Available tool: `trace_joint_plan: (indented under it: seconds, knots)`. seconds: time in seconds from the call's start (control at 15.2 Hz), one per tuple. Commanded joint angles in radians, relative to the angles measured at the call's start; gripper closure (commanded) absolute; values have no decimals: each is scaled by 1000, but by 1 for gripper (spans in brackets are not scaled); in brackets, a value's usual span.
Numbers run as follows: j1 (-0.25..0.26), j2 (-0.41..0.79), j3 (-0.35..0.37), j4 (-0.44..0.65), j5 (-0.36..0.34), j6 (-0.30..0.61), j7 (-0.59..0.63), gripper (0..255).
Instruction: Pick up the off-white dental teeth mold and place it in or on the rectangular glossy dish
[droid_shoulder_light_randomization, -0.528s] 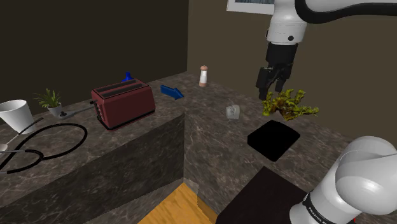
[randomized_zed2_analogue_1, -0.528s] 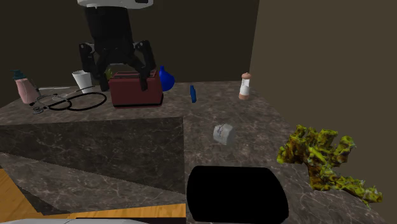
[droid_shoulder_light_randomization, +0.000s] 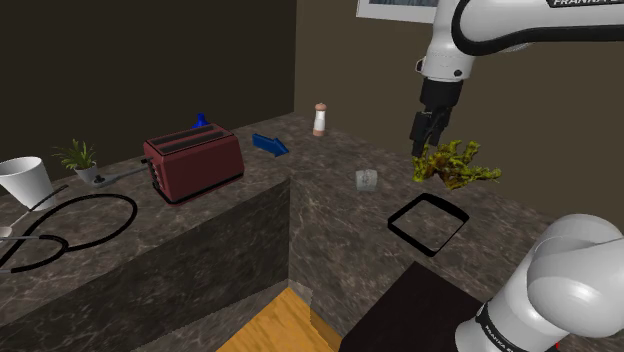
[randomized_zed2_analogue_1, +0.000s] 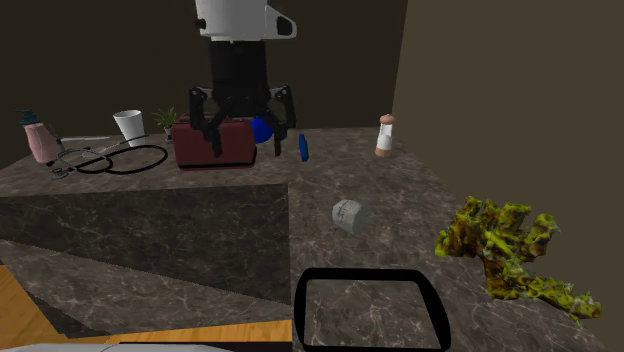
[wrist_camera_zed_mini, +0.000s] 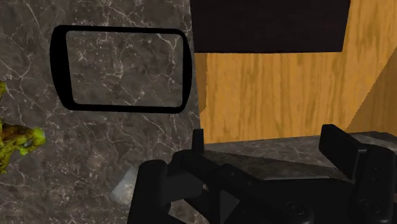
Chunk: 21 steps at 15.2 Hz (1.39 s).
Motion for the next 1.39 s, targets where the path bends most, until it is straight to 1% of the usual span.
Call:
trace_joint_plan:
  seconds: [0.0, 0.33, 0.53, 0.66, 0.86, 1.06, 1.32]
  knots:
    - [0, 39, -56, 2, -21, 39, -93, 0]
    - [10, 172, -186, 38, -43, 132, -312, 0]
    - [22, 273, -260, 82, -35, 183, -447, 0]
    - [31, 350, -305, 120, -17, 212, -540, 0]
    - [42, 476, -366, 190, 28, 248, -685, 0]
    - [44, 615, -411, 276, 96, 269, -835, 0]
    - [18, 812, -435, 417, 205, 269, -1029, 0]
